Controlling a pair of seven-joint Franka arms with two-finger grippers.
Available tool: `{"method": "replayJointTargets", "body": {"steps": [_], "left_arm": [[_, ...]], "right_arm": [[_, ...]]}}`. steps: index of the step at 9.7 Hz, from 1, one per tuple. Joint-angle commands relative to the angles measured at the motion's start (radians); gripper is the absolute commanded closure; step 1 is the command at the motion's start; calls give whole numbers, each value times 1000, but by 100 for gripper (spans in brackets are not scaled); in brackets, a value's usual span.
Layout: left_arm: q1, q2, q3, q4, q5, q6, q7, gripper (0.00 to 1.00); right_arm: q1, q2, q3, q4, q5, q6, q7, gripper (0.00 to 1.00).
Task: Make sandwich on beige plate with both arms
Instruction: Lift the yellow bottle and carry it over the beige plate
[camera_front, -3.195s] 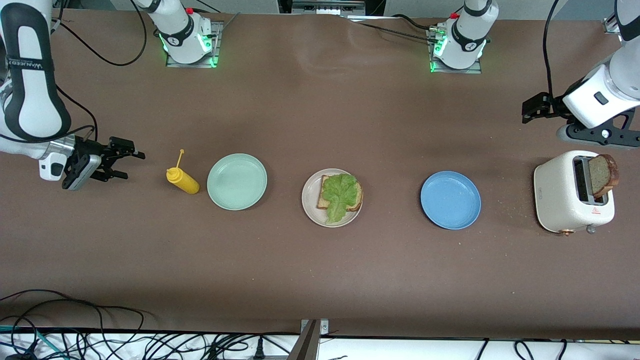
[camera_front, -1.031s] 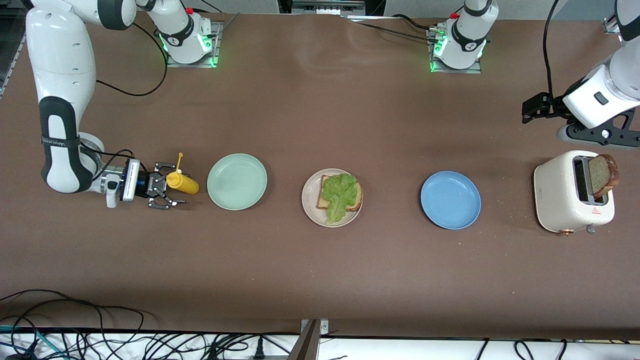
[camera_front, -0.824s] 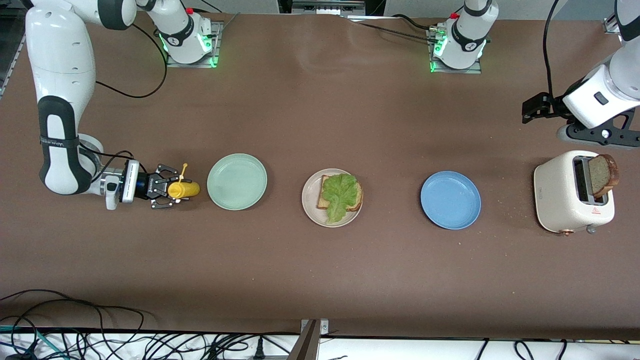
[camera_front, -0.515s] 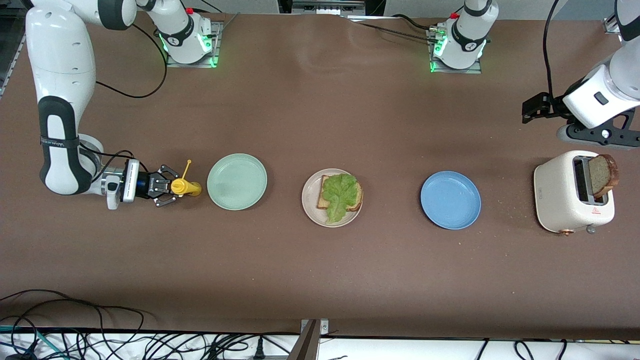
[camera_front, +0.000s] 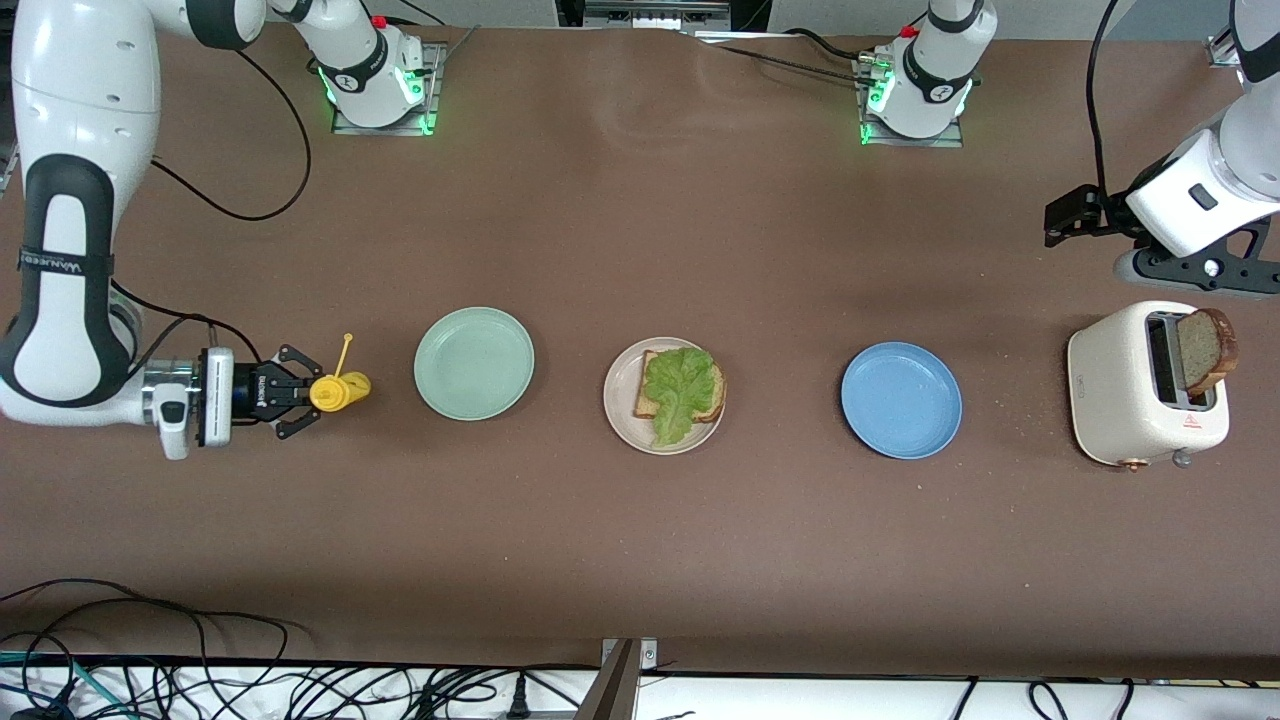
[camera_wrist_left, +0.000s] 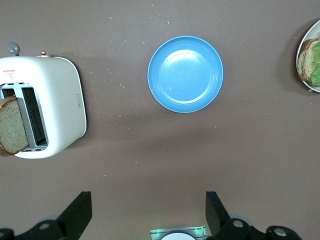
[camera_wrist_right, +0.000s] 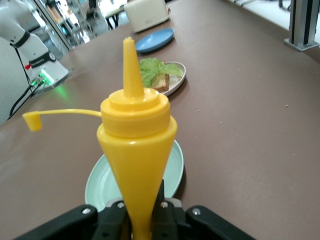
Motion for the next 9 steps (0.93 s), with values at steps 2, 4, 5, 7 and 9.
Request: {"method": "replayJointTargets", "body": {"steps": [2, 4, 5, 7, 9], "left_arm": [[1, -1, -2, 6, 24, -14, -1, 0], [3, -1, -2, 8, 24, -14, -1, 0], [3, -1, -2, 8, 24, -14, -1, 0], [3, -1, -2, 8, 24, -14, -1, 0], [3, -1, -2, 6, 24, -14, -1, 0]], "right_arm": [[86, -8, -4, 155, -236, 38, 294, 100], [149, -4, 5, 215, -364, 97, 437, 100], [213, -4, -3, 215, -420, 168, 470, 100], [339, -8, -4, 232, -639, 207, 702, 100], [434, -8, -4, 290, -819, 207, 842, 100]]}}
